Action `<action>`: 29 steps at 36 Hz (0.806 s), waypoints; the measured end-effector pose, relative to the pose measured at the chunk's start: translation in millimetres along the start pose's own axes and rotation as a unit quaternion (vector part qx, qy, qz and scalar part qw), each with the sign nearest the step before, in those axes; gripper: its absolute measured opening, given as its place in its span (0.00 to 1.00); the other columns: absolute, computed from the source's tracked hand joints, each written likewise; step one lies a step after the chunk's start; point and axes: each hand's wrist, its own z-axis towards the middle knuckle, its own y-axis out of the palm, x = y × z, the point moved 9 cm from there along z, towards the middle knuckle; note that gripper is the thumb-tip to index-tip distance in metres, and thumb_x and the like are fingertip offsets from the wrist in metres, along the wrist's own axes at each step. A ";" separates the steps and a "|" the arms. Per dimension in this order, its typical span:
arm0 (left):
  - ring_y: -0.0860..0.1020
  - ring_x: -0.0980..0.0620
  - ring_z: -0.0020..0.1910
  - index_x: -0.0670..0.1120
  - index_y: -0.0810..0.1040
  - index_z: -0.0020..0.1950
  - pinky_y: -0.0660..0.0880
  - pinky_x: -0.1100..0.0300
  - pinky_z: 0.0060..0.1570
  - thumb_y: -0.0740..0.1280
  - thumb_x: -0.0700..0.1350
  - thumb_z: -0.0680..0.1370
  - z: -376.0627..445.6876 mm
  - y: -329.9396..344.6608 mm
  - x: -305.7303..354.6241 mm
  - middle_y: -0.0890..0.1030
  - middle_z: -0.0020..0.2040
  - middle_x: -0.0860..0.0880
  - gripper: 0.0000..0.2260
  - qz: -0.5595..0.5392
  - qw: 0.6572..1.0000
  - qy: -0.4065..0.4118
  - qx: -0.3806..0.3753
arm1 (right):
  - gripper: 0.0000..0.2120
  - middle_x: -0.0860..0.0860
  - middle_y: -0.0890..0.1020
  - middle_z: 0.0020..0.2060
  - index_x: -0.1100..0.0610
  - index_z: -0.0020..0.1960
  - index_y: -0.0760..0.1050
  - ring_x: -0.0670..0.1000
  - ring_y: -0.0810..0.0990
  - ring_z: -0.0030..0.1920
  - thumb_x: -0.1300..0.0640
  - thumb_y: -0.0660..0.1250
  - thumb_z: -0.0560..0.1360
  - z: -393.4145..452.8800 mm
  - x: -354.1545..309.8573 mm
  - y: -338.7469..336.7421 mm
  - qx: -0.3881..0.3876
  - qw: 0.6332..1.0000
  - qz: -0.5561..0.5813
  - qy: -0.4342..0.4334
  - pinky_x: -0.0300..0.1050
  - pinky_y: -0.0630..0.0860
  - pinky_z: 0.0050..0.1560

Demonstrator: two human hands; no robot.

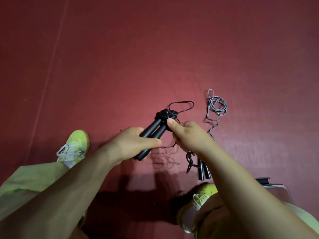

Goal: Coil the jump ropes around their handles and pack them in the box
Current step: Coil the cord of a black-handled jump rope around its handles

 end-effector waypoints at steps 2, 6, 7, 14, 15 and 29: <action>0.78 0.46 0.32 0.44 0.76 0.46 0.78 0.46 0.39 0.74 0.58 0.60 2.7 -6.1 -1.5 0.79 0.33 0.46 0.23 0.039 0.999 -0.001 0.015 | 0.27 0.46 0.67 0.15 0.55 0.27 0.68 0.46 0.62 0.18 0.40 0.58 0.79 -0.4 -0.4 0.3 -0.001 1.000 0.002 -0.005 0.39 0.60 0.25; 0.80 0.45 0.33 0.49 0.74 0.41 0.78 0.47 0.39 0.72 0.61 0.63 4.7 -19.6 -3.6 0.80 0.33 0.48 0.18 0.190 0.978 0.006 0.080 | 0.27 0.47 0.72 0.23 0.58 0.36 0.77 0.47 0.66 0.23 0.35 0.59 0.76 -1.6 3.6 12.4 -0.040 0.996 0.078 0.028 0.41 0.62 0.27; 0.80 0.46 0.34 0.50 0.73 0.41 0.77 0.49 0.38 0.72 0.60 0.66 3.3 -21.3 -2.2 0.80 0.34 0.49 0.16 0.237 0.966 0.014 0.100 | 0.29 0.48 0.72 0.25 0.58 0.38 0.78 0.48 0.66 0.24 0.33 0.58 0.75 -2.0 5.5 15.3 -0.048 0.994 0.086 0.040 0.41 0.62 0.28; 0.74 0.52 0.34 0.52 0.68 0.40 0.67 0.56 0.32 0.68 0.64 0.69 -8.7 -19.2 19.6 0.75 0.34 0.53 0.18 0.392 0.901 0.078 0.166 | 0.30 0.48 0.69 0.23 0.55 0.33 0.74 0.49 0.64 0.23 0.28 0.59 0.70 0.2 10.8 14.2 -0.027 0.994 0.088 0.065 0.40 0.60 0.26; 0.74 0.52 0.33 0.51 0.68 0.40 0.66 0.56 0.32 0.68 0.64 0.69 -8.3 -18.1 19.6 0.74 0.34 0.53 0.18 0.388 0.904 0.083 0.159 | 0.29 0.48 0.68 0.23 0.55 0.32 0.73 0.48 0.64 0.23 0.29 0.60 0.71 1.2 10.6 13.2 -0.022 0.994 0.089 0.061 0.40 0.60 0.26; 0.82 0.44 0.42 0.43 0.73 0.56 0.78 0.56 0.38 0.68 0.38 0.74 -16.0 23.7 -3.2 0.83 0.49 0.39 0.11 -0.097 0.982 -0.047 -0.157 | 0.16 0.48 0.66 0.25 0.53 0.32 0.67 0.49 0.62 0.28 0.41 0.59 0.68 -1.2 -10.3 10.8 -0.030 0.984 0.171 -0.039 0.46 0.58 0.33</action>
